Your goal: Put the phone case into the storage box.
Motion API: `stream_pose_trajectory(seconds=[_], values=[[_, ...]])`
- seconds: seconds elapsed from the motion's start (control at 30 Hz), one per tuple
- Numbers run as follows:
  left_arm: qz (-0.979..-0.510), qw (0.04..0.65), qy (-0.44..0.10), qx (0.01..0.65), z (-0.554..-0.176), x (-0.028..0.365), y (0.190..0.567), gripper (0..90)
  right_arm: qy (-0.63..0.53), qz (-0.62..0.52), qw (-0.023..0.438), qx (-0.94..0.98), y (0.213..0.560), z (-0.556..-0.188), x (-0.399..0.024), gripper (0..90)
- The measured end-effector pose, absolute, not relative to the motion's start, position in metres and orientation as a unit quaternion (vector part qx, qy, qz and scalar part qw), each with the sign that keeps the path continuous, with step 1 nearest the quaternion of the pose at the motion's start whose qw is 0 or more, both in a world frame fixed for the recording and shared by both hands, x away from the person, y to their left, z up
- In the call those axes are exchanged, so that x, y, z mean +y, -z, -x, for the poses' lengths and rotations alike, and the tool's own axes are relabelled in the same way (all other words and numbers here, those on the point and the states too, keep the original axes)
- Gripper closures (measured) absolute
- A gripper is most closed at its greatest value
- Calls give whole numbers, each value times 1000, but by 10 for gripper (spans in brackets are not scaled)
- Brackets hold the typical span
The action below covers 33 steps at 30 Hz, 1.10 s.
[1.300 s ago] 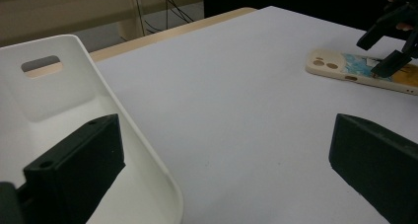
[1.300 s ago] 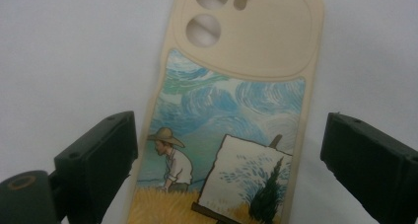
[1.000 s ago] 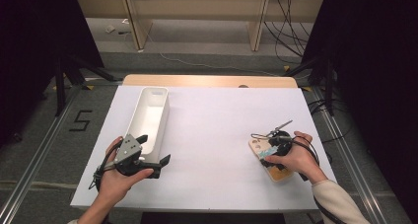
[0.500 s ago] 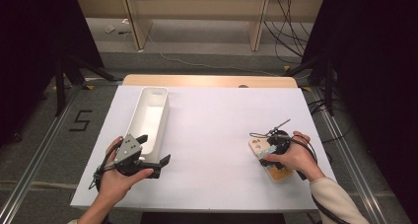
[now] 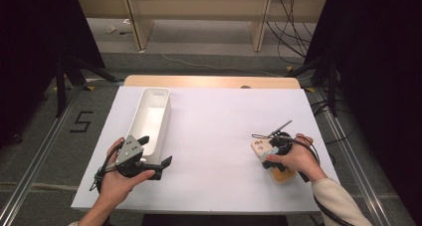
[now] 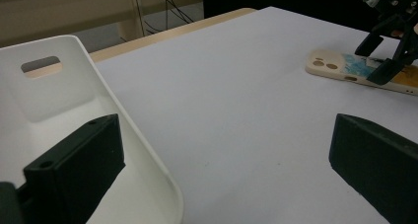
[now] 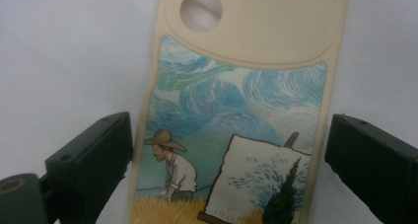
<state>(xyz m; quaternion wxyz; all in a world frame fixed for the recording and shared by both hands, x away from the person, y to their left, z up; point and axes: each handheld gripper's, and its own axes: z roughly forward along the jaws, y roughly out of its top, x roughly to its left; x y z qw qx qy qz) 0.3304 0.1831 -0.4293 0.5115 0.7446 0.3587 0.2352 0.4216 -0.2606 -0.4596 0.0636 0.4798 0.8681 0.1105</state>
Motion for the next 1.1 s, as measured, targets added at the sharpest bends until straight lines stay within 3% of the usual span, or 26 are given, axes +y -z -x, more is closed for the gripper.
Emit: stream_pose_trajectory(seconds=[1.1], values=[[-745, 512, -235, 358, -330, 183, 429, 0, -91, -485, 61, 867, 465, -424, -259, 60]])
